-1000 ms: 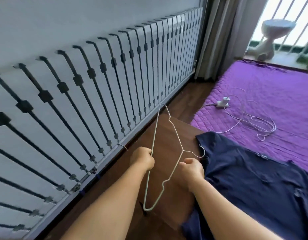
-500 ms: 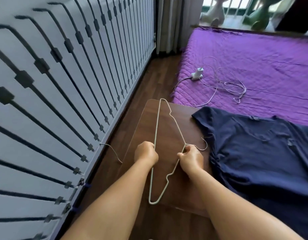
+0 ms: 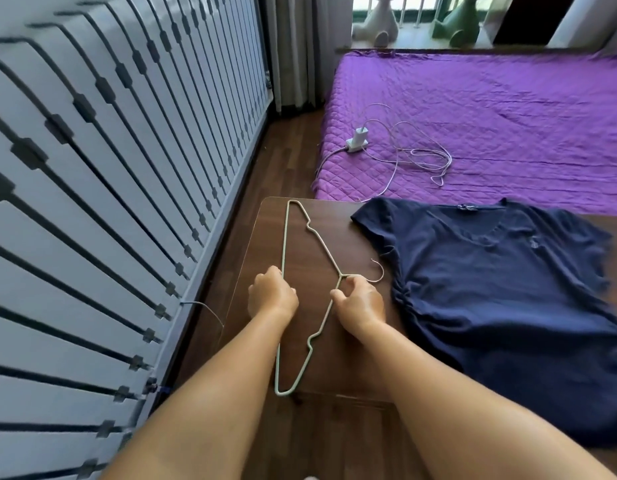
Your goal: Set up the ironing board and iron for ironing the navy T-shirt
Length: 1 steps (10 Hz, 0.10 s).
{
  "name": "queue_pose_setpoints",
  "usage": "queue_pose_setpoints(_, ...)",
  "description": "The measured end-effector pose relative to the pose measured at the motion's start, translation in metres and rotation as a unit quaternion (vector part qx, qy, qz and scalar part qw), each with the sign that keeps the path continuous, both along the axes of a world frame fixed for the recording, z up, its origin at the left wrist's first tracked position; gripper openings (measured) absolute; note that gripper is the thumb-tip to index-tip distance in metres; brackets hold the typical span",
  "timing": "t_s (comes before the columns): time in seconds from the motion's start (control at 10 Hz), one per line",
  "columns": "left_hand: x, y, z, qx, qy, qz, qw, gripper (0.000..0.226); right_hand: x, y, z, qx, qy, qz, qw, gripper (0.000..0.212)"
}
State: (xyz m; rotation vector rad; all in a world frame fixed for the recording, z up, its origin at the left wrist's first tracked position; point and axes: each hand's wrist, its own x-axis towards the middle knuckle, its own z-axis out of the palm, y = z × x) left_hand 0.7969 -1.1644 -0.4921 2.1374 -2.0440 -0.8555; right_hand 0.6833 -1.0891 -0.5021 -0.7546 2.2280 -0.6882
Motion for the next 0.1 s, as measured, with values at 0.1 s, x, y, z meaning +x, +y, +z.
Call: queue_pose_setpoints(0.1,-0.0167,0.0120,0.0161,-0.018,0.083,-0.012,0.996,0.042,-0.0117,0.0218,0.0206,-0.071,0.005,-0.037,0.997,0.044)
